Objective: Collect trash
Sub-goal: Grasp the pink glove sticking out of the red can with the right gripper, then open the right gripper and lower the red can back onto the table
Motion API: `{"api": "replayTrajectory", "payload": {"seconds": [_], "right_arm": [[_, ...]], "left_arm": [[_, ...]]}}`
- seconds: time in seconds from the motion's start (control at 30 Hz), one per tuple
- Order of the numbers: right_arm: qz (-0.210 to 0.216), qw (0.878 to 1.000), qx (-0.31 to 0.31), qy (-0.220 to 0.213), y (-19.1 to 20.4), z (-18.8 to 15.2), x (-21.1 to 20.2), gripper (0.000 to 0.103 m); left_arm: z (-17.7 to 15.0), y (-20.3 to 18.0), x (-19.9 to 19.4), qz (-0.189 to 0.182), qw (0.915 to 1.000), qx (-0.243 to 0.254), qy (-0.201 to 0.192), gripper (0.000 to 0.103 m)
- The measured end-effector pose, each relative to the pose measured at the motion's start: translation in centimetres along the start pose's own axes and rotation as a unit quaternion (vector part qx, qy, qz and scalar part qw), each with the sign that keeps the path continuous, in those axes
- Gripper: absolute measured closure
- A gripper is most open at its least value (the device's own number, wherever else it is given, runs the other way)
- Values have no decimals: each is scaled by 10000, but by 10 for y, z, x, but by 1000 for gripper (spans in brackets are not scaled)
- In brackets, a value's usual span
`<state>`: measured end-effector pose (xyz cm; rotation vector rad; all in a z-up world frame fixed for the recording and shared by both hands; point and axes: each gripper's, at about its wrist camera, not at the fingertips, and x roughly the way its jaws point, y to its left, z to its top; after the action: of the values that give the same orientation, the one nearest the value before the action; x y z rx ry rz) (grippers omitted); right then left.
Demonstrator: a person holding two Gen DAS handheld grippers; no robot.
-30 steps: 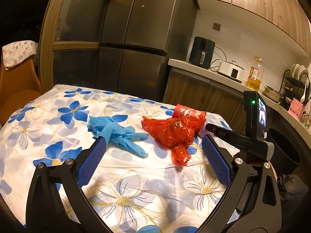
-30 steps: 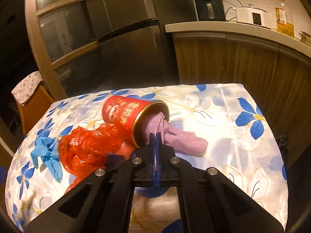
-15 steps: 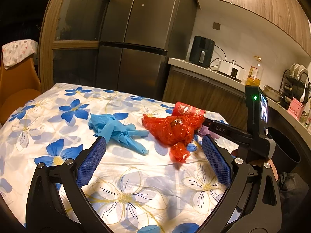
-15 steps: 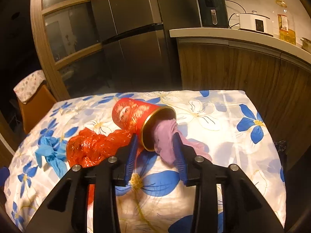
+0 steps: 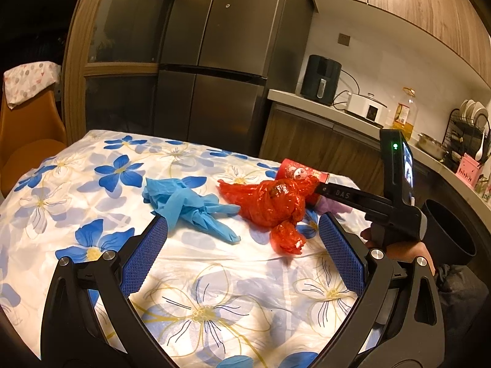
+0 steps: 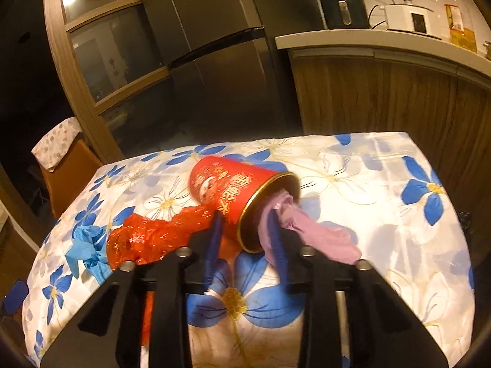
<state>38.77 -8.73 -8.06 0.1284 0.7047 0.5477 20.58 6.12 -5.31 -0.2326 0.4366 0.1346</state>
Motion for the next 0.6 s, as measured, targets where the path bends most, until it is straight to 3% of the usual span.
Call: {"api": "replayTrajectory", "payload": {"seconds": [0.1,0.4,0.6], "right_arm": [[81,9999,-132,-6,5,-1,-1,98],[524,9978,-226,-344,23,-11,-49,99],[830,9935,-703,-335,56,-52,-99,99]], "left_arm": [[0,0,0,6,10000,-9,9,6],[5,6,-10,106,9999,-62,-87,6],[10,10,-22,136,9996,-179,-173,6]]}}
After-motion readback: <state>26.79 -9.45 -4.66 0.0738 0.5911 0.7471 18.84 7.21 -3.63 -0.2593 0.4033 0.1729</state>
